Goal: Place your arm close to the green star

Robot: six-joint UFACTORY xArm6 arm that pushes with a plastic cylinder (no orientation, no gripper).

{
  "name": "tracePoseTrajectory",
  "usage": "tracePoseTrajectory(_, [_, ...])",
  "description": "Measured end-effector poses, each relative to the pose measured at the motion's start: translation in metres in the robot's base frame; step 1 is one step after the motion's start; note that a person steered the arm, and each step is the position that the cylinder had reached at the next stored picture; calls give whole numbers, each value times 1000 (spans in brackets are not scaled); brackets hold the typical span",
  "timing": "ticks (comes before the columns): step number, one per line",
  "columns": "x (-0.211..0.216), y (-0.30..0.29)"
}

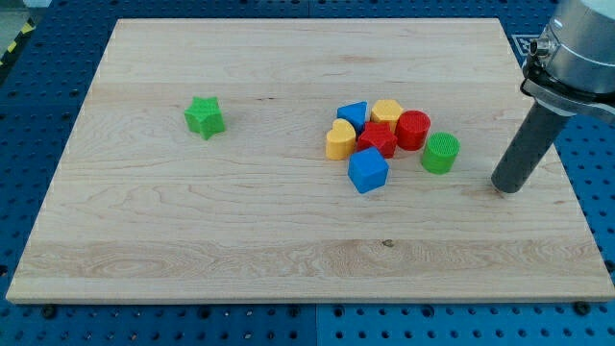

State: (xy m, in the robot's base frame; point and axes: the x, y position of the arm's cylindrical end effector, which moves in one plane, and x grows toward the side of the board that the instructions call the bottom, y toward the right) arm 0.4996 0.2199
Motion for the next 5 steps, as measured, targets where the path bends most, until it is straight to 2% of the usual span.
tracePoseTrajectory(5, [-19,-54])
